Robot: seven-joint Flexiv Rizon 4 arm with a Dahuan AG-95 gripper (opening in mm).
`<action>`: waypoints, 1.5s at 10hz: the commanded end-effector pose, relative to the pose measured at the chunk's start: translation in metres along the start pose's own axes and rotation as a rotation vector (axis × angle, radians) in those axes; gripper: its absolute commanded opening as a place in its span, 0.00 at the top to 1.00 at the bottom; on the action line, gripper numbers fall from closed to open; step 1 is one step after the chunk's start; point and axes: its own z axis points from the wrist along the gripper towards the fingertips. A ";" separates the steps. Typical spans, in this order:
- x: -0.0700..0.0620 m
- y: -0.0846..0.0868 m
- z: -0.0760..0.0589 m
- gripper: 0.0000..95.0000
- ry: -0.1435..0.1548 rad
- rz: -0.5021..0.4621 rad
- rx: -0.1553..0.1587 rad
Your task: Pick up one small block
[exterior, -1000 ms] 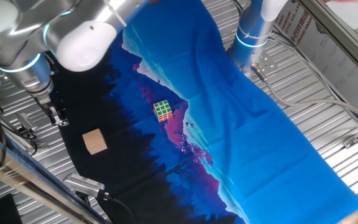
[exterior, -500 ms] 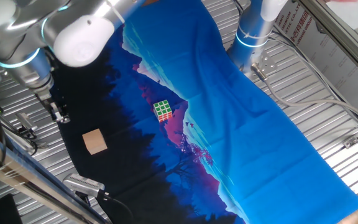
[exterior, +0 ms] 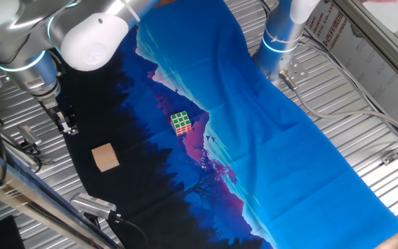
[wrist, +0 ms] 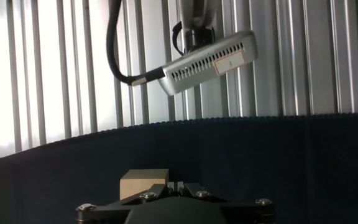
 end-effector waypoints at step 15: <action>0.003 0.000 0.000 1.00 0.001 -0.398 0.059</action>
